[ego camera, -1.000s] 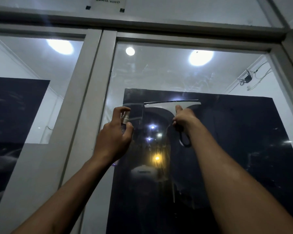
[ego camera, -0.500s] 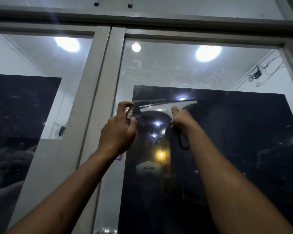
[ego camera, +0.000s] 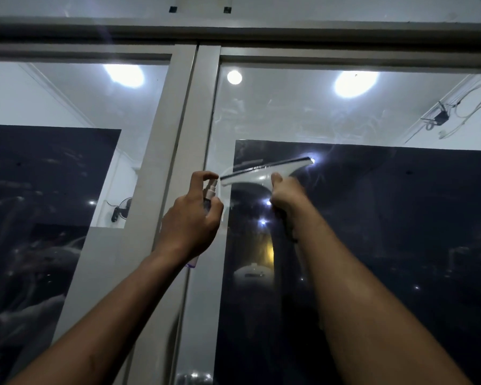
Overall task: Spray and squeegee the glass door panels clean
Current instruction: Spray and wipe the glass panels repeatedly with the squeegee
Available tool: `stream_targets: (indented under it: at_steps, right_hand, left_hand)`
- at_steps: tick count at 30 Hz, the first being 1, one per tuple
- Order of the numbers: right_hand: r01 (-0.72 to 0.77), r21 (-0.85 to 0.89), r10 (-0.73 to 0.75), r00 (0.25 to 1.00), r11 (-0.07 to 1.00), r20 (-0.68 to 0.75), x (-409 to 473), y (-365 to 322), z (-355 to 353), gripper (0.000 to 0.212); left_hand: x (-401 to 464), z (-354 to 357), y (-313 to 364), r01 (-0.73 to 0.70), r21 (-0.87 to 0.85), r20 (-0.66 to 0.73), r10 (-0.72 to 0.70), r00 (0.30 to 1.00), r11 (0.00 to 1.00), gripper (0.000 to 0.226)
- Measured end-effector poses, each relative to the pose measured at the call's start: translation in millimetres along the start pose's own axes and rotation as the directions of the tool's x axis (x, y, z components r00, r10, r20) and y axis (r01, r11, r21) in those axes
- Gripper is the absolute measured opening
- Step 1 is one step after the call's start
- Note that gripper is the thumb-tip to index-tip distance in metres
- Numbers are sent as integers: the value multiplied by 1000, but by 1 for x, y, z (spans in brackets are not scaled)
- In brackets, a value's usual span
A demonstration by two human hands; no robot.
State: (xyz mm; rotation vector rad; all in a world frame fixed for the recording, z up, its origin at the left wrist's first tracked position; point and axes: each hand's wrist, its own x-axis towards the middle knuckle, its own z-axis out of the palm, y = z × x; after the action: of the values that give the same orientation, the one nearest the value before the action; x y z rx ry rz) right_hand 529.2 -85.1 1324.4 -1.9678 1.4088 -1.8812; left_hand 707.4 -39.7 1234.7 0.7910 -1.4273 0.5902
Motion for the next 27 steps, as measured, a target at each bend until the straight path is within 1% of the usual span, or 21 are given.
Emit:
stream_targets:
  at_steps: [2,4,5,9,11,13,15,16,18,20,21,24,25,27]
  right_hand:
    - [5,35,-5,1000,999,0,26,-15,-1,37]
    - [10,10,-10,1000,1000,-11,30,-15,-1,36]
    - [25,-32,-26,1000,999,-14,26,-7,1,37]
    - [83,-184,-83,997,979,8,-12,42,3,57]
    - [129,-224,-127,992,966,21,-17,56,-7,56]
    - [192,-269,-190,981,944,33,-14,52,-19,51]
    - [287,-411,-281,957,865,77,-13,35,-23,46]
    - [338,-491,-322,939,803,121,-11,25,-21,46]
    - [420,-629,-359,905,654,231,-5,6,-8,52]
    - [491,-696,-394,864,523,313,2,-10,6,58]
    - [519,-705,-415,845,484,338,5,-15,11,59]
    - [526,-745,-412,835,409,363,15,-10,-3,60]
    - [499,-772,-388,851,394,353,21,-3,-18,62]
    - [405,-815,-317,904,415,288,31,18,-57,64]
  left_hand:
    - [0,-4,-4,-4,9,-13,4,1000,1000,37]
    - [-1,-6,-7,-3,14,-18,4,1000,1000,38]
    - [-2,-7,-9,0,13,-19,0,1000,1000,38]
    - [-9,-8,-14,26,10,-7,-25,1000,1000,37]
    - [-12,-7,-13,34,12,15,-34,999,999,37]
    - [-12,-6,-13,38,11,21,-38,999,999,38]
    - [-10,-4,-14,35,5,14,-35,999,999,38]
    - [-10,-4,-15,31,3,11,-31,999,1000,38]
    - [-8,-2,-17,24,-6,11,-24,1000,1000,38]
    - [-7,3,-19,24,-14,0,-24,1000,1000,38]
    - [-6,5,-20,27,-18,-12,-27,1000,999,37]
    - [-7,14,-22,36,-48,-29,-38,999,998,37]
    - [-7,17,-23,35,-55,-31,-36,999,998,36]
    - [-9,22,-25,29,-50,-32,-30,999,998,37]
